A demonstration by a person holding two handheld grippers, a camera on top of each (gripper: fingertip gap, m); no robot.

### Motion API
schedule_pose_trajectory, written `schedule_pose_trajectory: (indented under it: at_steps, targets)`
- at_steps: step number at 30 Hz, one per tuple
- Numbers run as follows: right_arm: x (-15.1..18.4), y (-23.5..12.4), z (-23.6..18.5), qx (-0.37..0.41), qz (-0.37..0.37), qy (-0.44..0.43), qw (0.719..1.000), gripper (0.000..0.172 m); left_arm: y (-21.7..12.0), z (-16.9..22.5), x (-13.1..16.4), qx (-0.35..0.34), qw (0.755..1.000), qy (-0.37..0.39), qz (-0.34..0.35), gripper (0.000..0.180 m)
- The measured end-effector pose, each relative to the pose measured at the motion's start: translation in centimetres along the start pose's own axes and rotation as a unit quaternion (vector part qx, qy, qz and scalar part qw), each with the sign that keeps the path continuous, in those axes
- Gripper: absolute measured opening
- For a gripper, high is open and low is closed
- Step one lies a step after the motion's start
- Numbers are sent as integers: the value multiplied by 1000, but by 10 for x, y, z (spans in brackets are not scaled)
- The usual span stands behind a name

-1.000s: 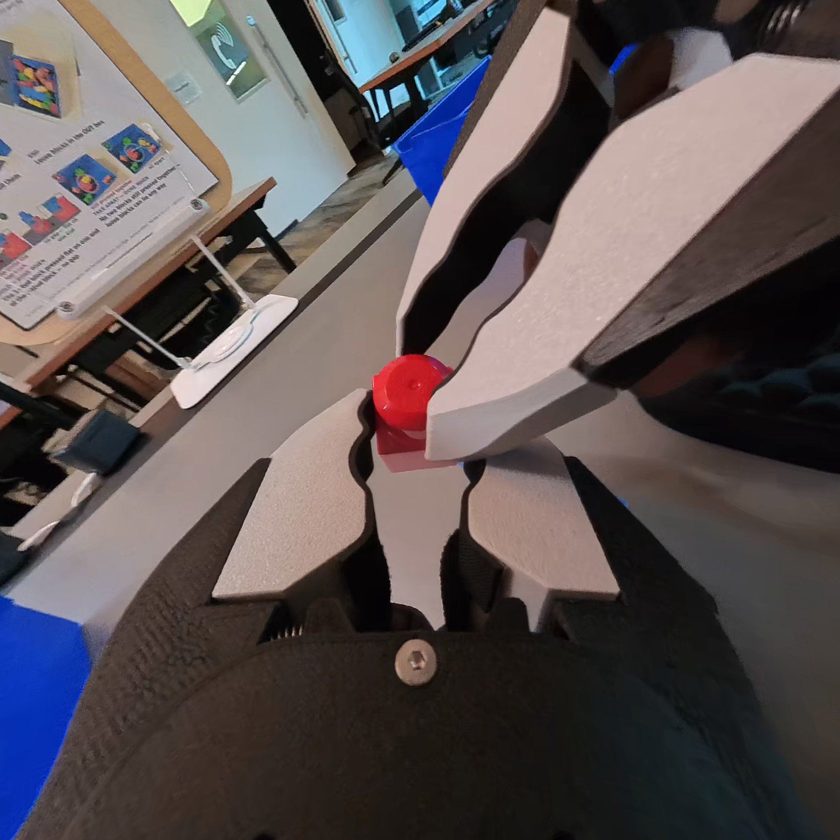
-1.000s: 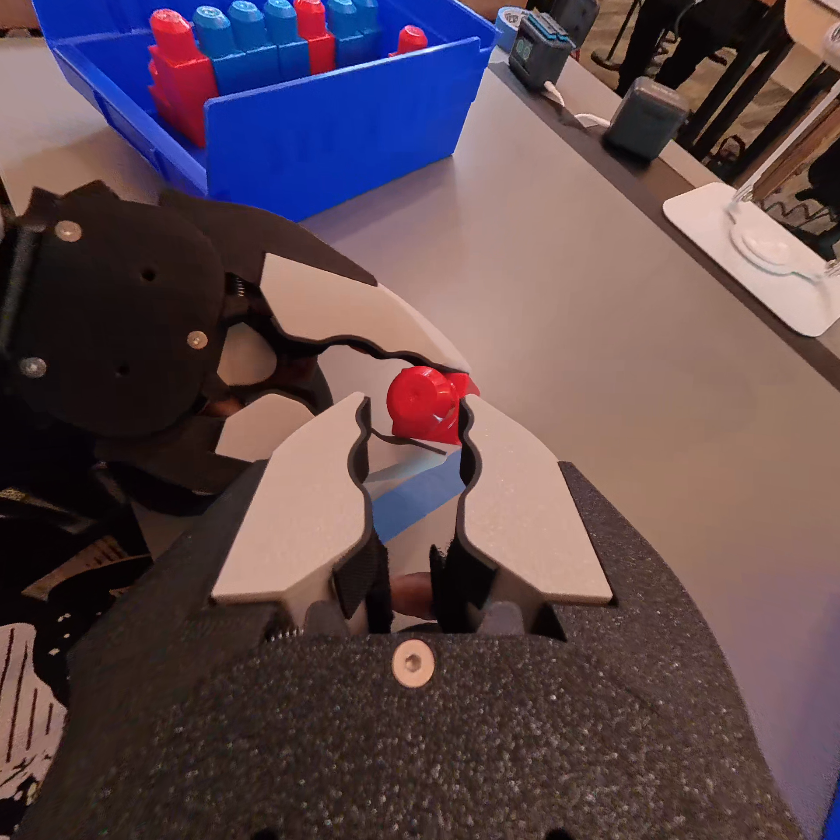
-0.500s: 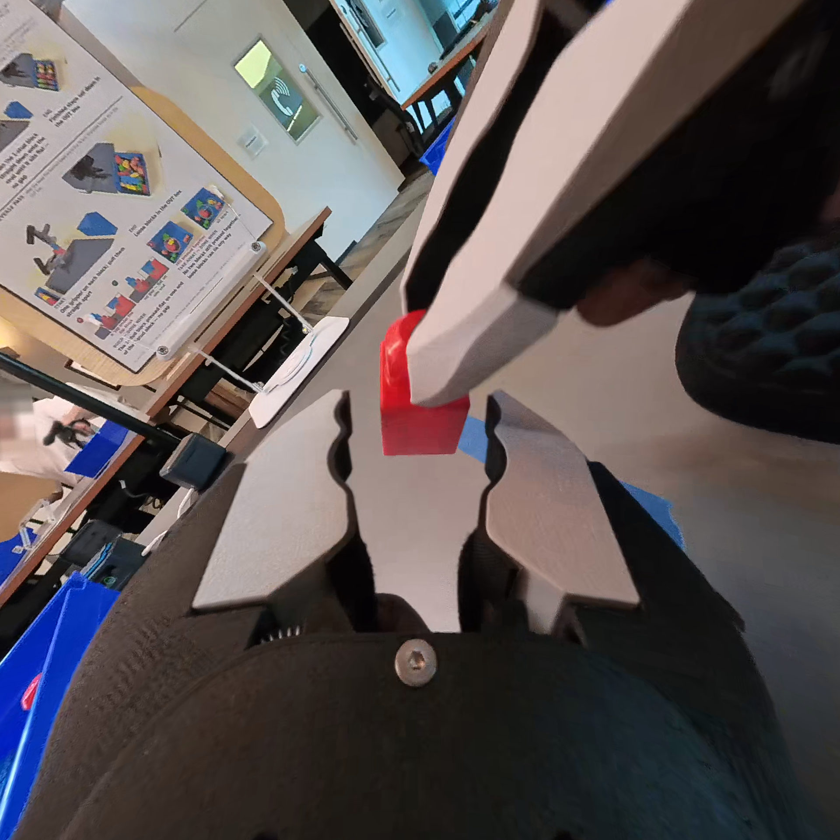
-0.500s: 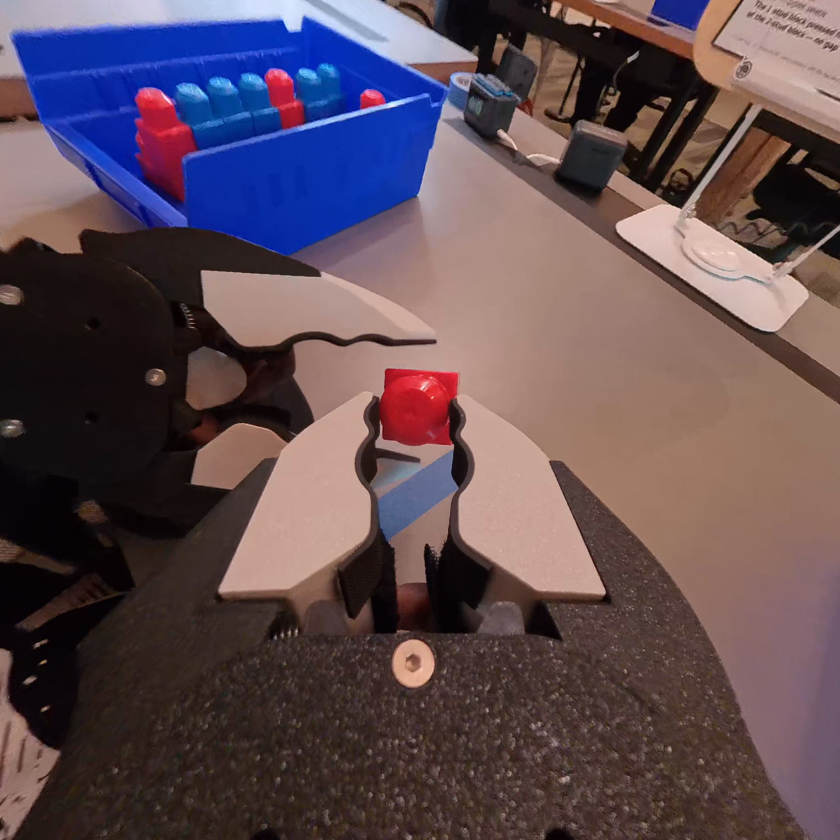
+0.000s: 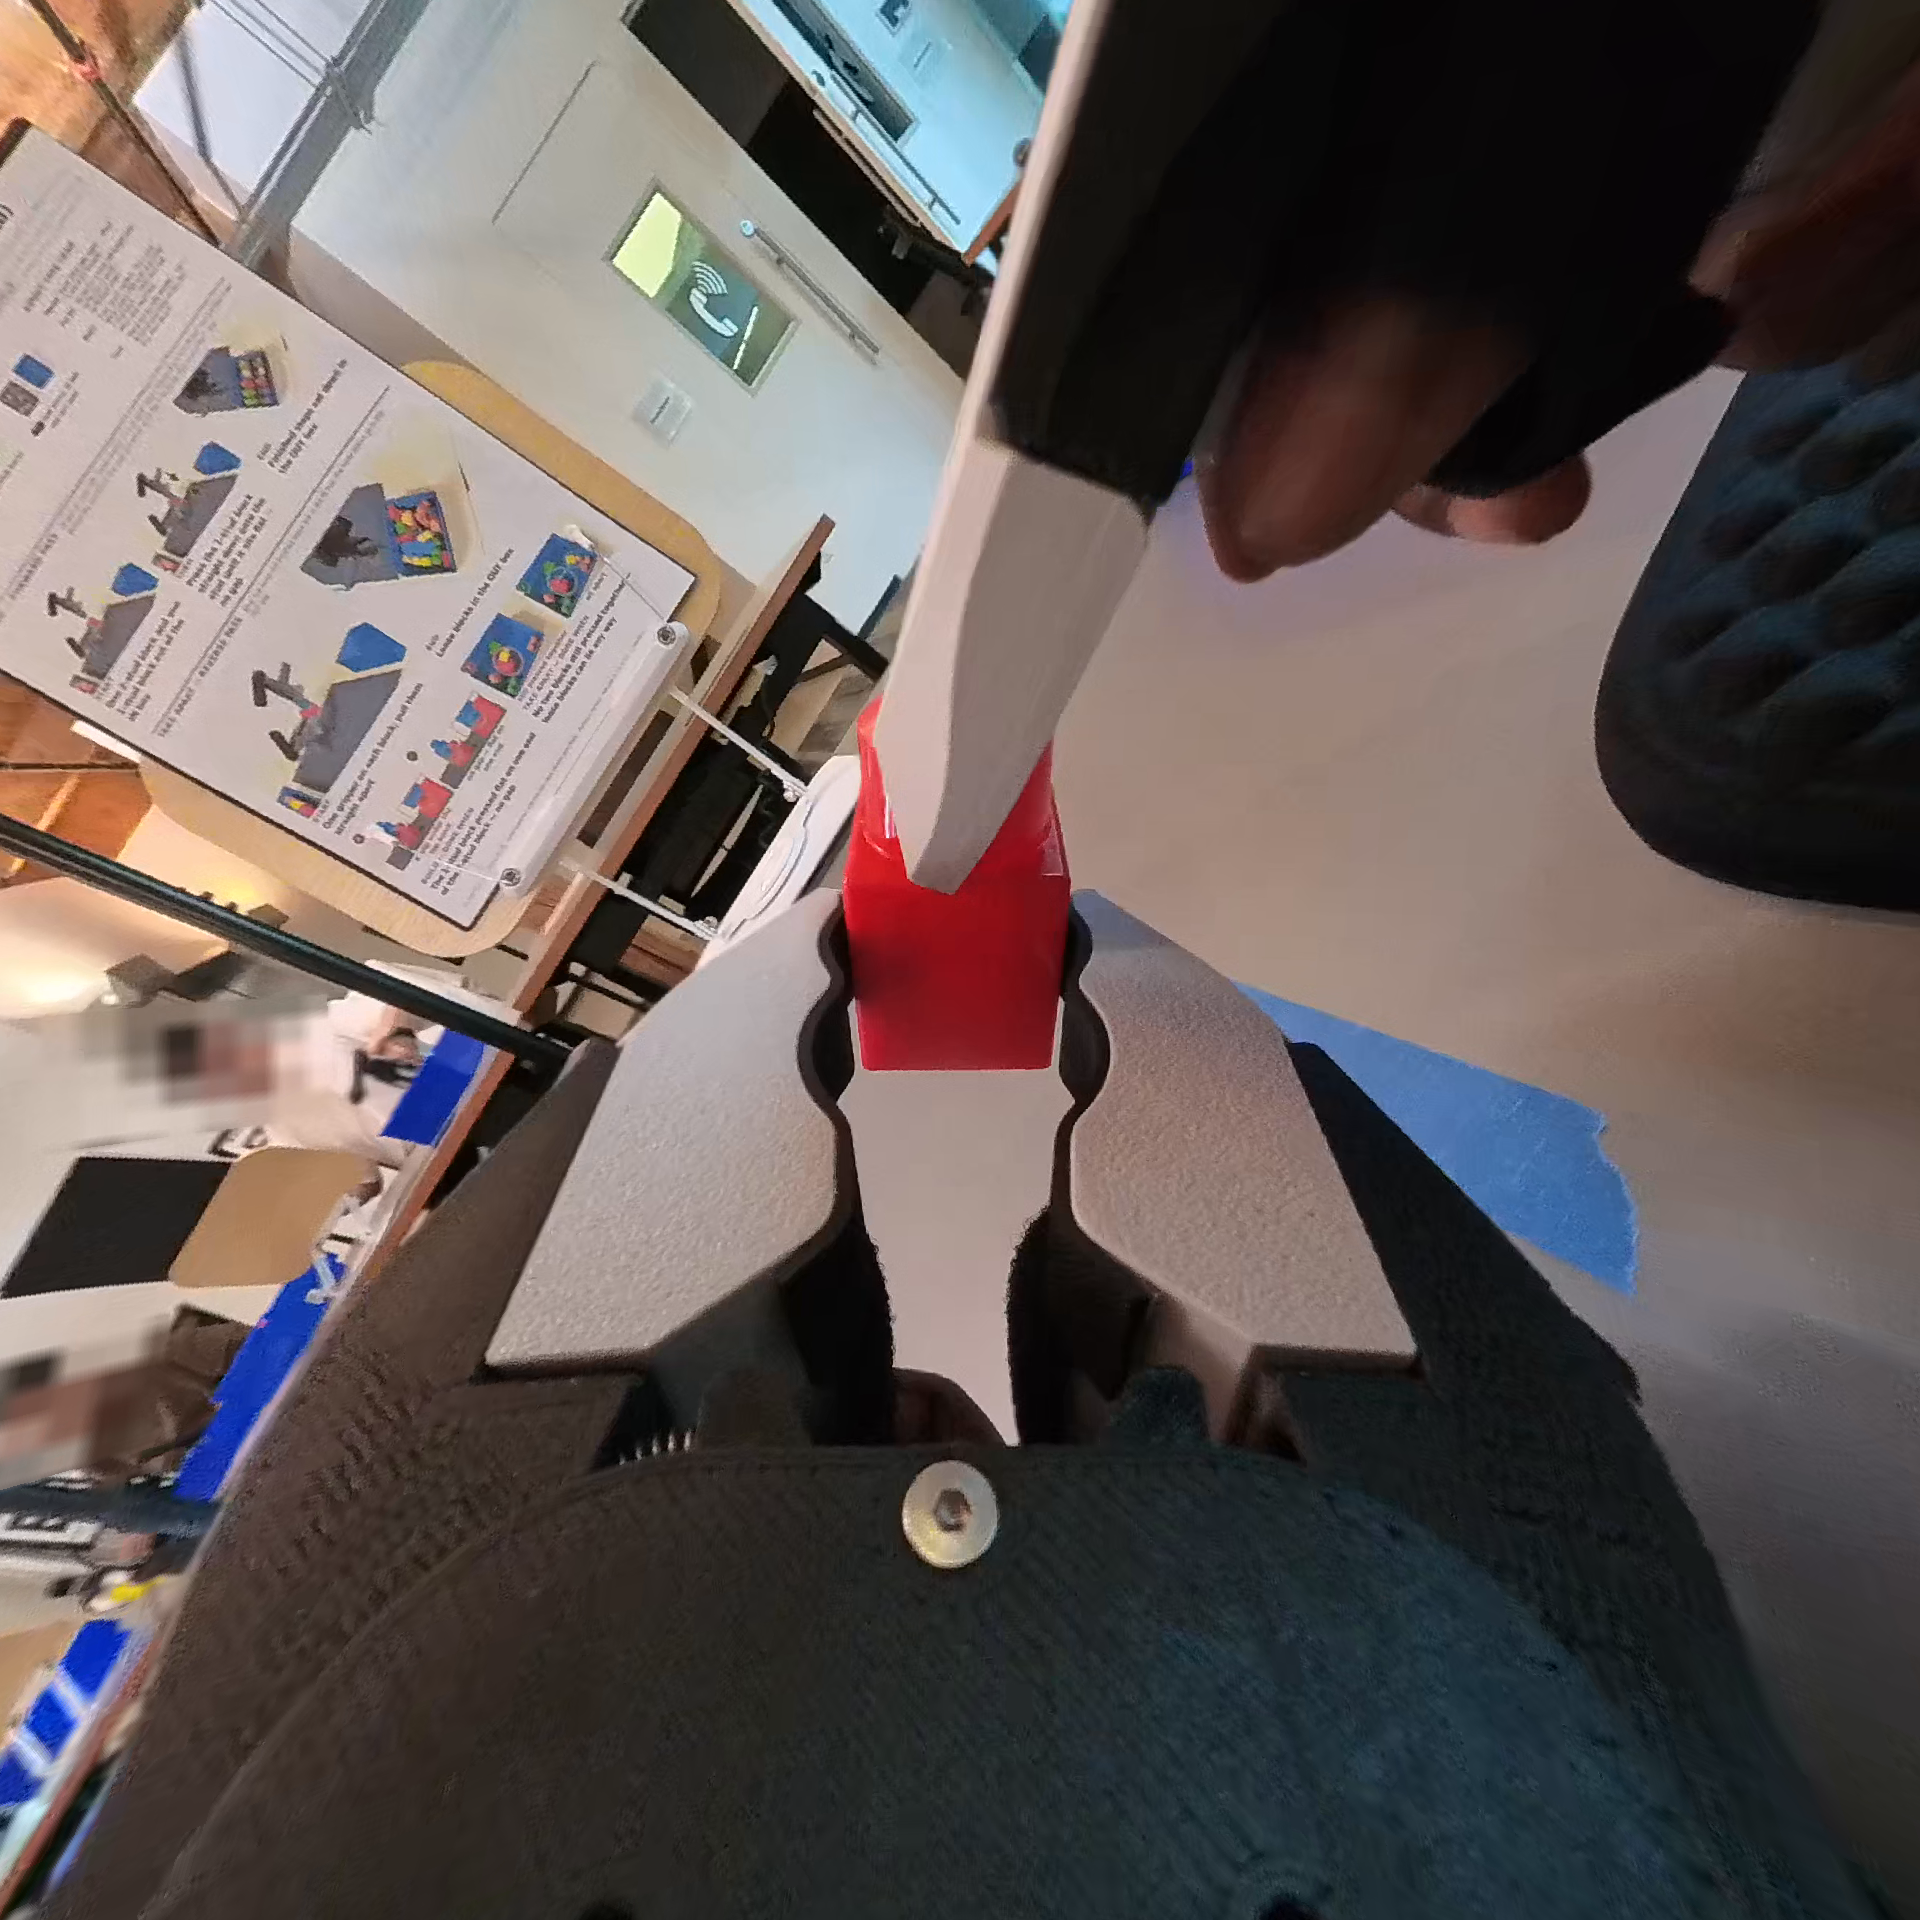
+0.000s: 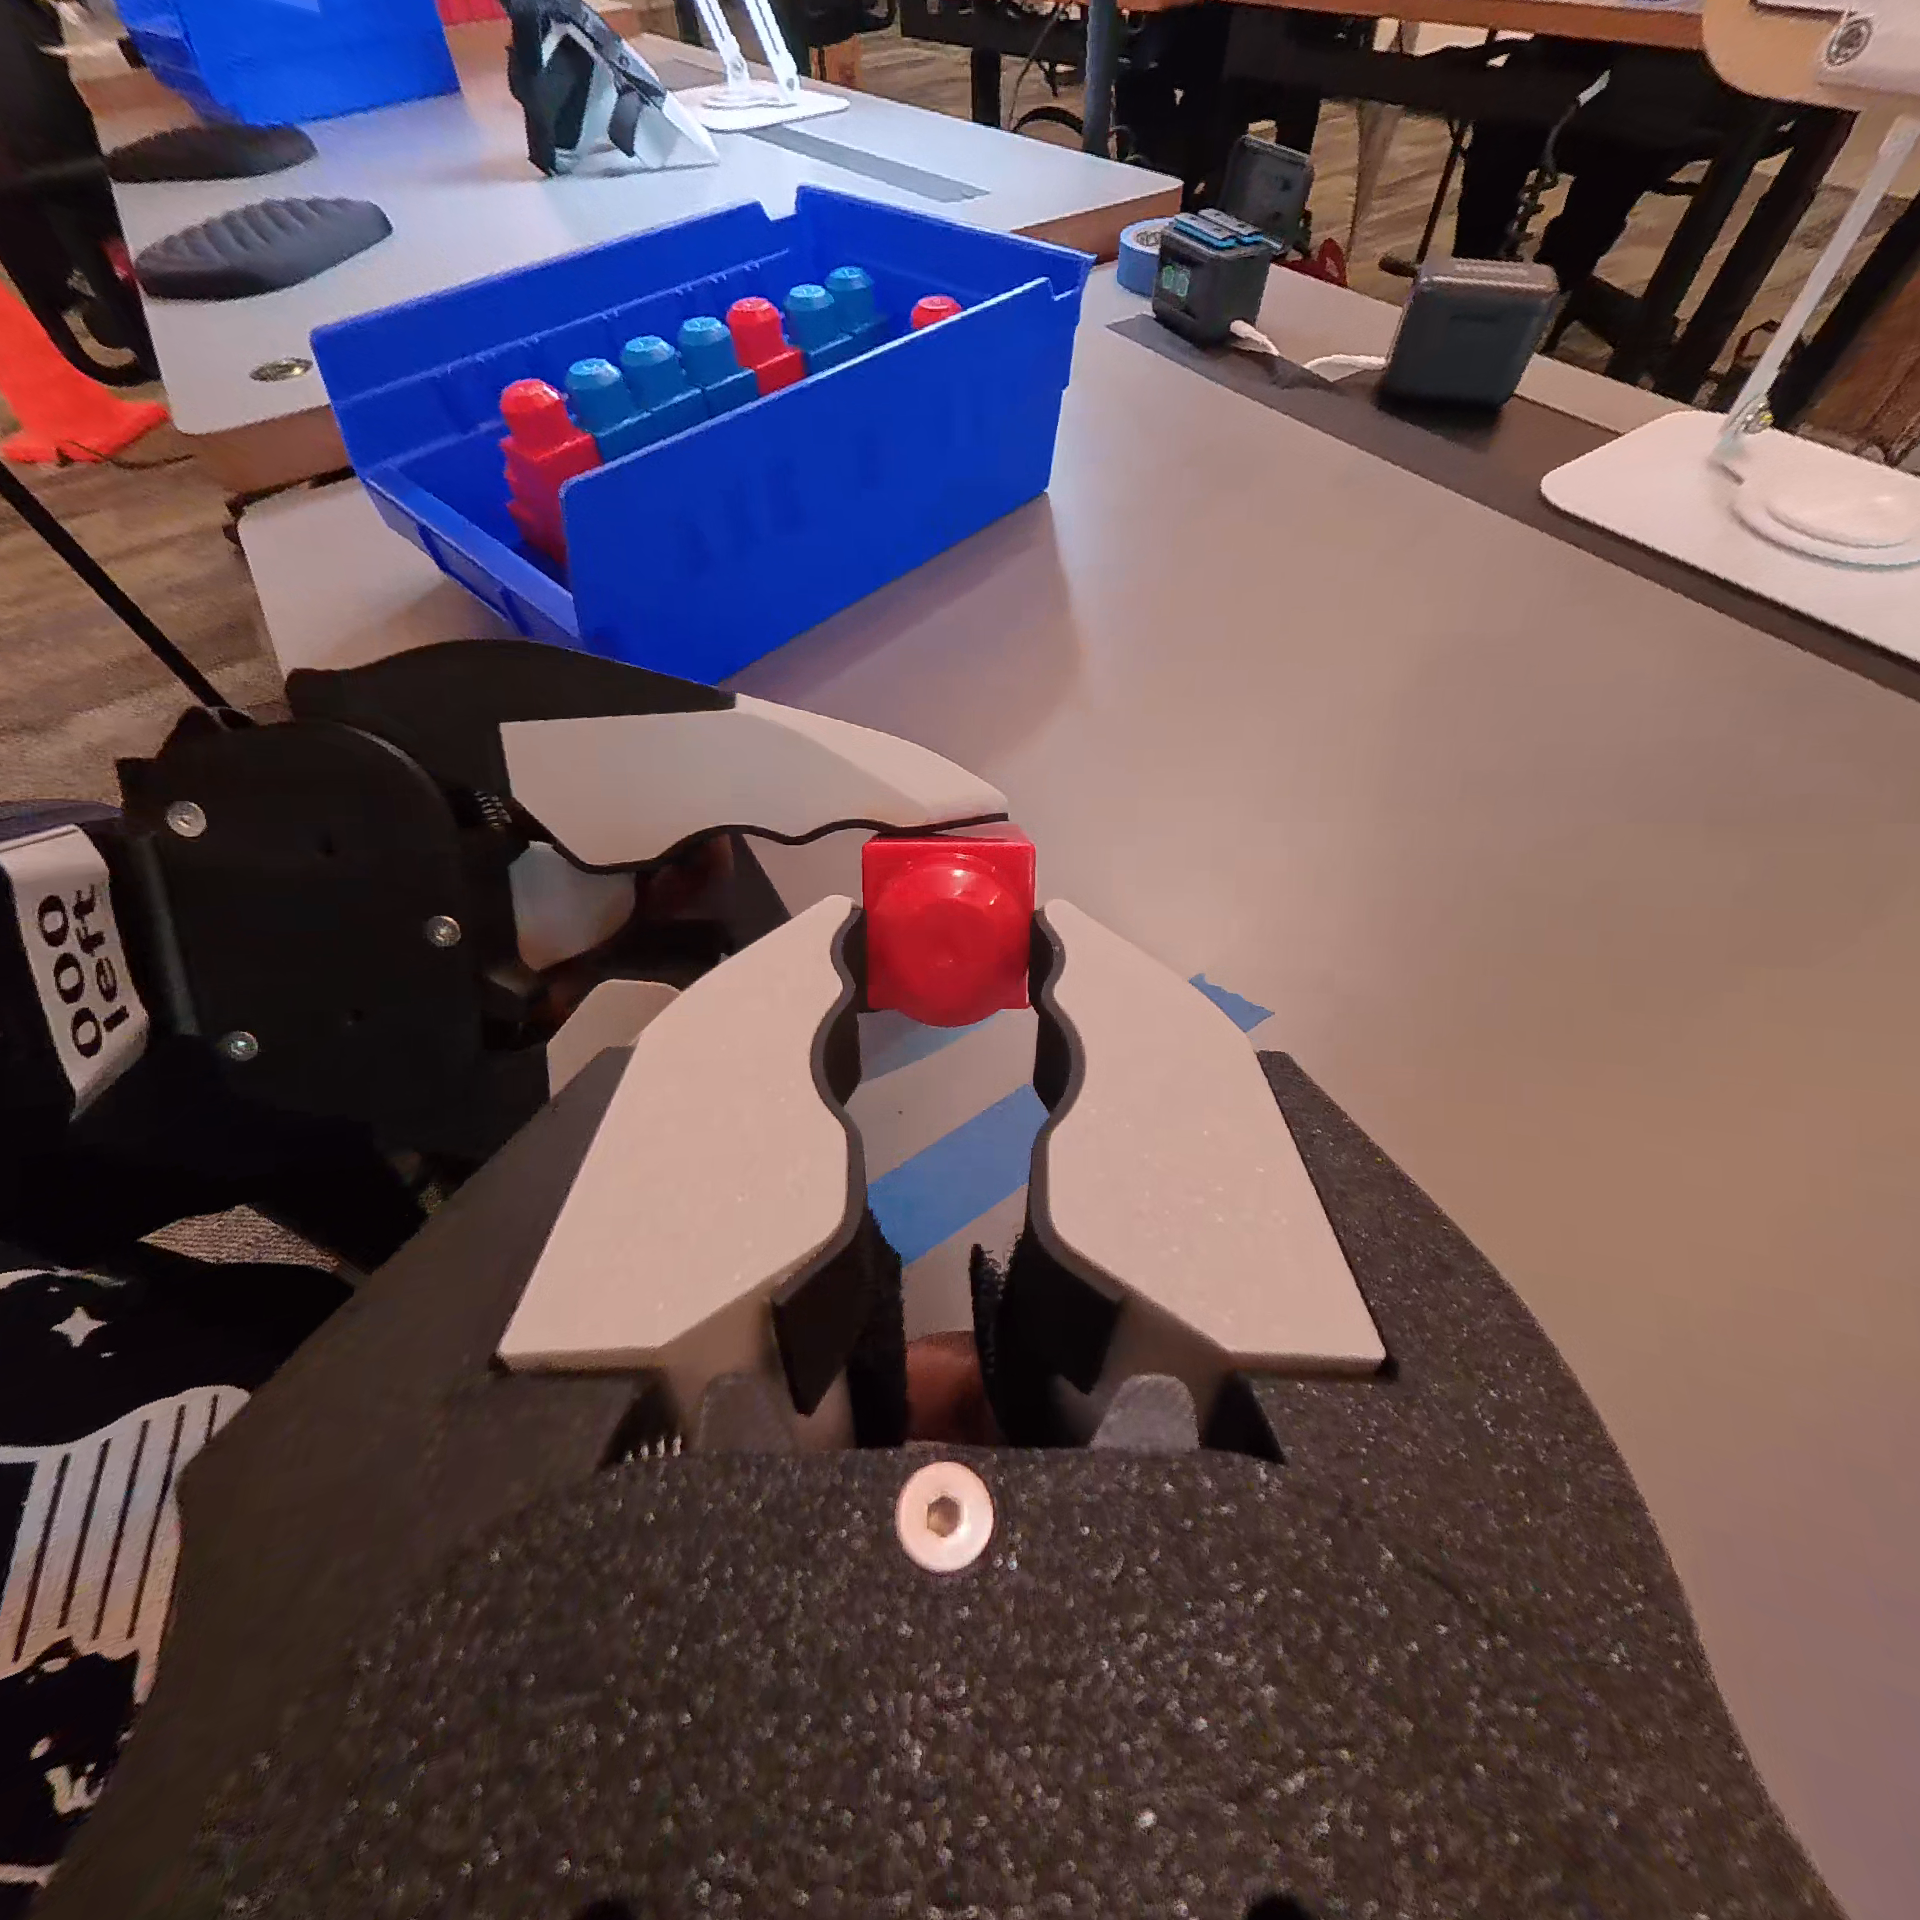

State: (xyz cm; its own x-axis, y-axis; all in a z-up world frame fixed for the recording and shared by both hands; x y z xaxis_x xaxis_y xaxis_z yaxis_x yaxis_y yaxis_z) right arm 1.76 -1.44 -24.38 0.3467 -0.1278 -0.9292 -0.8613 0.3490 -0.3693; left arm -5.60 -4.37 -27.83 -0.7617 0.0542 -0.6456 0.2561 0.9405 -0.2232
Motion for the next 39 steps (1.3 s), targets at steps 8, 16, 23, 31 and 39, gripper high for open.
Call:
schedule_pose_trajectory:
  at_steps: [8,16,23,31,39]
  targets:
    - [-15,-53,60,66,-23,-32,997,29,-6,-17,4,133,944,-267,141,55]
    - [-13,-182,210,287,-191,5,939,30,-11,-32,10,173,883,-381,214,55]
    - [57,-180,270,281,-333,115,893,29,-9,-30,10,171,891,-369,202,54]
    - [93,-161,270,258,-397,138,870,29,-9,-31,11,173,885,-379,207,54]
    - [106,-152,269,258,-420,148,857,29,-9,-31,12,174,886,-378,206,54]
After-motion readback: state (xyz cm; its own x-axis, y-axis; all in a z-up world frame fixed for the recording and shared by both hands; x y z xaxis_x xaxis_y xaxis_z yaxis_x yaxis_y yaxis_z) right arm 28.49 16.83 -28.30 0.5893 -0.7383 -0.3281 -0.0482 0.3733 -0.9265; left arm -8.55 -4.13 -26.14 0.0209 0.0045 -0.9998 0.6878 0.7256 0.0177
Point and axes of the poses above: each gripper's, where its closed fingertips meet, y out along the fingers, x out of its underside, z = x × y across the jaws, the point moved 6 cm from there along -y, back along the fingers, and after that the axes turned 8 degrees about x, right-handed, at the moved point
